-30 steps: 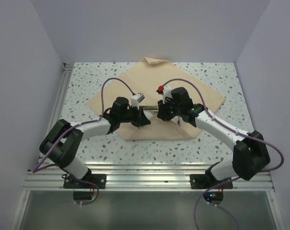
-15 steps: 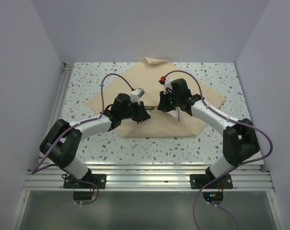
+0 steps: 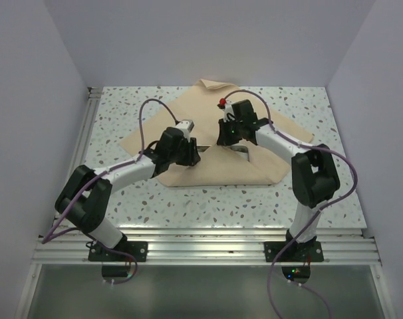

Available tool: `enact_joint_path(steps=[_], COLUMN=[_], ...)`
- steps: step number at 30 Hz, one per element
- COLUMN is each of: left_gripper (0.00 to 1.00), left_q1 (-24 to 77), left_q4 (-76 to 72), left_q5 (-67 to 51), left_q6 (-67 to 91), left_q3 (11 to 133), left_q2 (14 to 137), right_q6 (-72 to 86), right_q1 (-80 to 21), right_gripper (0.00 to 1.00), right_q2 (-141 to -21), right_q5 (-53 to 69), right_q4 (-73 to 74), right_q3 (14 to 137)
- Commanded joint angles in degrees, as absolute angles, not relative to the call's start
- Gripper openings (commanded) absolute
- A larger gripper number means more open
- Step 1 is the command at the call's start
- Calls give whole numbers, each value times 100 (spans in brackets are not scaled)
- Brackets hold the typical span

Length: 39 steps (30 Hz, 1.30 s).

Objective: Prepare the surgical pack

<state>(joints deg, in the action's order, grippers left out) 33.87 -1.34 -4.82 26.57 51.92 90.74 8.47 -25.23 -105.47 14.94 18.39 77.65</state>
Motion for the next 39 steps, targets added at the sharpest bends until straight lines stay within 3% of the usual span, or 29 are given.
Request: enact_joint_path(steps=[1, 39], left_gripper=[48, 48], left_q1=[3331, 3164], left_q4=[386, 782], left_q5=[149, 27], left_q6=[2698, 2848], left_q3=[5589, 5880], left_q2=[8868, 8877], right_q6=[703, 519], right_q1=[-2470, -2180], right_gripper=[0, 0], right_q2=[-10748, -12524], right_q5=[1643, 1608], right_q4=[1846, 2742], right_q3=[8208, 9703])
